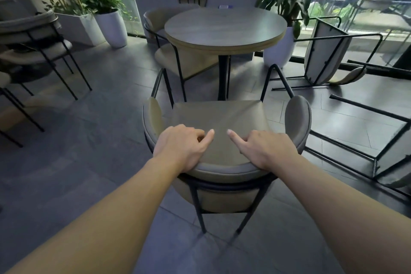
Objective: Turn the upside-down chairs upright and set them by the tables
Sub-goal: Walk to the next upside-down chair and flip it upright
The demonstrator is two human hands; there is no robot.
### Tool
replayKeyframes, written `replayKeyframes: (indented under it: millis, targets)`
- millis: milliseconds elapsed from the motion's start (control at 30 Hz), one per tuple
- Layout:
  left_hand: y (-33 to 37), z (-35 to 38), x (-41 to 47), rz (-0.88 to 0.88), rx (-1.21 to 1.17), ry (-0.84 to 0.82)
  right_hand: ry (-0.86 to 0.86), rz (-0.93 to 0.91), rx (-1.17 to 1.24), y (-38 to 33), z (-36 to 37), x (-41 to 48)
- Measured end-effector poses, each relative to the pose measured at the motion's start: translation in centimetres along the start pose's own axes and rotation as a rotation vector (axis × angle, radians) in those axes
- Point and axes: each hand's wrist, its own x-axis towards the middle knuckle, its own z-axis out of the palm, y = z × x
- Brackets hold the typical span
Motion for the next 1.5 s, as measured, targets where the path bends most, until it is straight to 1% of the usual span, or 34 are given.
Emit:
replayKeyframes:
  millis: [167,300,400,700,900,1167,1267,1333,1400,1500]
  targets:
    - [-1.0,0.5,3.7,0.018,-0.04,-0.025,0.004,0.03,0.036,0.5,-0.4,3.2]
    - [-1.9,0.9,4.8,0.017,-0.099,-0.031,0.064,0.025,0.12,-0.1,-1.3,3.3]
    - [-2.1,0.8,5.5,0.017,-0.124,-0.028,0.086,0.031,0.132,-0.1,-1.8,3.7]
    - [-3.7,1.2,9.5,0.012,-0.128,-0.032,0.081,0.038,0.113,0.1,-1.7,8.0]
    - [-5.0,1.2,12.5,-0.024,-0.105,-0.06,0.024,0.012,0.1,-0.1,-2.1,11.3]
    - [-4.9,0.5,13.2,-0.018,-0.09,-0.154,-0.022,0.057,0.101,-0.4,-2.6,11.4]
    - [-4.7,0.5,13.4,-0.037,-0.069,-0.256,-0.126,0.105,0.125,-0.6,-3.3,11.6]
    - [-4.9,0.2,14.6,-0.068,-0.107,-0.367,-0.181,0.174,0.212,-0.6,-4.4,12.7]
    - [-4.7,-0.8,17.9,-0.058,-0.147,-0.416,-0.127,0.227,0.3,-0.1,-6.5,14.9]
    - [-3.1,-4.9,24.6,0.087,-0.121,-0.339,-0.004,0.243,0.326,1.1,-11.9,18.2]
